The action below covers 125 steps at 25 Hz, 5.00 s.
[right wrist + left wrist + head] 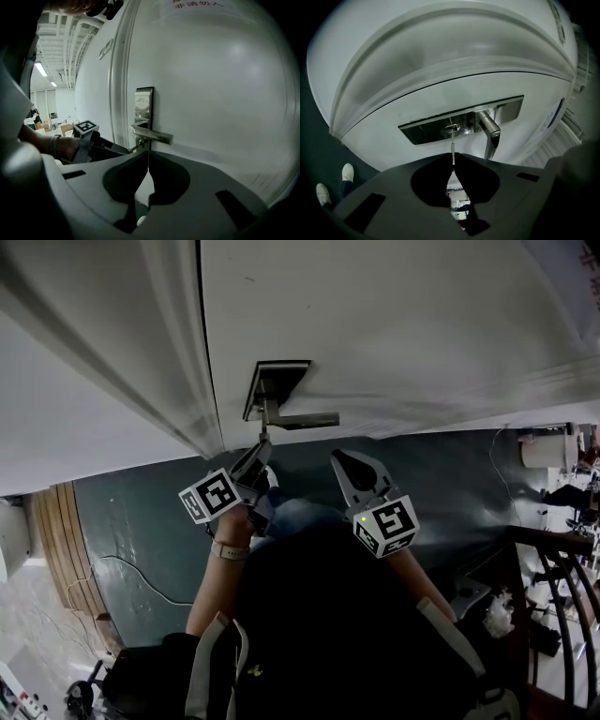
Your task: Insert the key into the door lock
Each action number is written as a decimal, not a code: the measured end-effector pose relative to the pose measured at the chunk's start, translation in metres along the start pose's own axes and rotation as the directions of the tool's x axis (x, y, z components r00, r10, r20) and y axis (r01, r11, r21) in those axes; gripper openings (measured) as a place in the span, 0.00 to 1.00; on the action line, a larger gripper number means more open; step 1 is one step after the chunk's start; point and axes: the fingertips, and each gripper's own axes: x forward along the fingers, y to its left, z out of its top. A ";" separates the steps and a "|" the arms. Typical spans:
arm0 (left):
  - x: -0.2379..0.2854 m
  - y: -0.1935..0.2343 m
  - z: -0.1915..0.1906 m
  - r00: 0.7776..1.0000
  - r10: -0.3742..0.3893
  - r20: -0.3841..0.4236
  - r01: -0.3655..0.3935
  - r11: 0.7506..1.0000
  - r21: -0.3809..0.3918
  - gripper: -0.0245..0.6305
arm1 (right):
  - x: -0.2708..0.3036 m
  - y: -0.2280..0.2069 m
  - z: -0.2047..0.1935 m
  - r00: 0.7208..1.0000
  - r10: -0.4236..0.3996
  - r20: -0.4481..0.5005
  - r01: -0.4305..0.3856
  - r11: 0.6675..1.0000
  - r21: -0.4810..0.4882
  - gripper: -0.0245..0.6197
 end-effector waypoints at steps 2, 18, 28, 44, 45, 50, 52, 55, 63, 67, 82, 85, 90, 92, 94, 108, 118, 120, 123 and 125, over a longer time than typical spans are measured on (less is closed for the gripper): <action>0.000 -0.001 -0.002 1.000 -0.002 -0.008 0.002 1.000 -0.001 0.08 | 0.001 0.001 0.000 1.000 0.000 -0.001 0.000 1.000 0.001 0.06; 0.003 -0.007 0.004 1.000 -0.022 -0.012 0.022 1.000 -0.007 0.08 | 0.007 0.004 0.003 1.000 -0.002 -0.004 0.002 1.000 0.006 0.06; 0.000 -0.008 0.007 0.999 0.022 0.047 -0.022 1.000 -0.006 0.08 | 0.011 0.006 0.007 1.000 0.005 0.002 -0.005 1.000 0.005 0.06; 0.004 -0.010 0.007 0.978 0.029 0.205 -0.011 0.996 -0.092 0.08 | 0.005 -0.002 0.002 1.000 -0.001 0.009 0.000 1.000 0.024 0.06; 0.004 -0.010 0.007 0.978 0.026 0.209 -0.005 0.995 -0.097 0.08 | 0.004 -0.003 0.002 1.000 -0.002 0.009 0.002 1.000 0.026 0.06; 0.010 -0.011 0.016 0.976 0.019 0.218 0.007 0.993 -0.117 0.08 | 0.002 -0.006 0.000 1.000 -0.005 0.008 0.005 1.000 0.031 0.06; 0.013 -0.010 0.018 0.975 0.017 0.222 0.010 0.993 -0.119 0.08 | 0.002 -0.007 -0.001 1.000 -0.006 0.008 0.005 0.999 0.034 0.06; 0.016 -0.008 0.022 0.975 0.031 0.220 -0.004 0.993 -0.121 0.08 | 0.002 -0.009 0.000 1.000 -0.006 0.008 0.006 0.999 0.037 0.06; 0.020 -0.007 0.026 0.980 0.025 0.197 0.000 0.992 -0.127 0.08 | 0.004 -0.012 0.001 1.000 -0.004 0.012 0.003 0.999 0.042 0.06; 0.022 -0.006 0.027 0.980 -0.006 0.201 0.031 0.992 -0.123 0.08 | 0.004 -0.010 0.001 1.000 0.003 0.016 -0.003 0.999 0.046 0.06; -0.008 -0.009 0.014 0.990 -0.010 0.143 0.020 0.997 -0.072 0.05 | 0.000 0.013 0.005 0.997 0.049 0.055 -0.052 0.997 0.054 0.06; -0.028 -0.011 0.011 0.992 0.013 0.124 -0.011 1.000 -0.014 0.05 | 0.000 0.020 0.007 0.996 0.064 0.070 -0.068 0.996 0.060 0.06; -0.063 -0.025 0.013 0.992 0.015 0.123 -0.033 0.988 0.149 0.05 | 0.003 0.039 0.014 0.990 0.106 0.097 -0.112 0.992 0.056 0.06; -0.080 -0.027 0.017 0.989 0.056 0.135 -0.087 0.967 0.239 0.05 | 0.005 0.050 0.017 0.986 0.129 0.110 -0.136 0.989 0.055 0.06; -0.096 -0.030 0.020 0.985 0.094 0.146 -0.138 0.936 0.325 0.05 | 0.006 0.061 0.021 0.981 0.154 0.120 -0.160 0.986 0.044 0.06; -0.213 -0.074 0.048 0.902 0.246 0.354 -0.430 0.575 0.696 0.05 | 0.016 0.153 0.071 0.906 0.374 0.198 -0.365 0.928 -0.078 0.06; -0.285 -0.108 0.074 0.800 0.230 0.554 -0.599 0.359 0.716 0.05 | 0.015 0.204 0.111 0.832 0.509 0.220 -0.459 0.855 -0.243 0.06; -0.290 -0.113 0.076 0.786 0.228 0.574 -0.617 0.325 0.716 0.05 | 0.014 0.210 0.119 0.820 0.527 0.226 -0.465 0.842 -0.273 0.06; -0.298 -0.124 0.075 0.775 0.196 0.601 -0.630 0.313 0.710 0.05 | 0.007 0.221 0.134 0.794 0.552 0.255 -0.466 0.822 -0.327 0.06; -0.303 -0.132 0.072 0.768 0.174 0.617 -0.637 0.306 0.707 0.05 | 0.003 0.228 0.142 0.779 0.567 0.267 -0.469 0.810 -0.351 0.06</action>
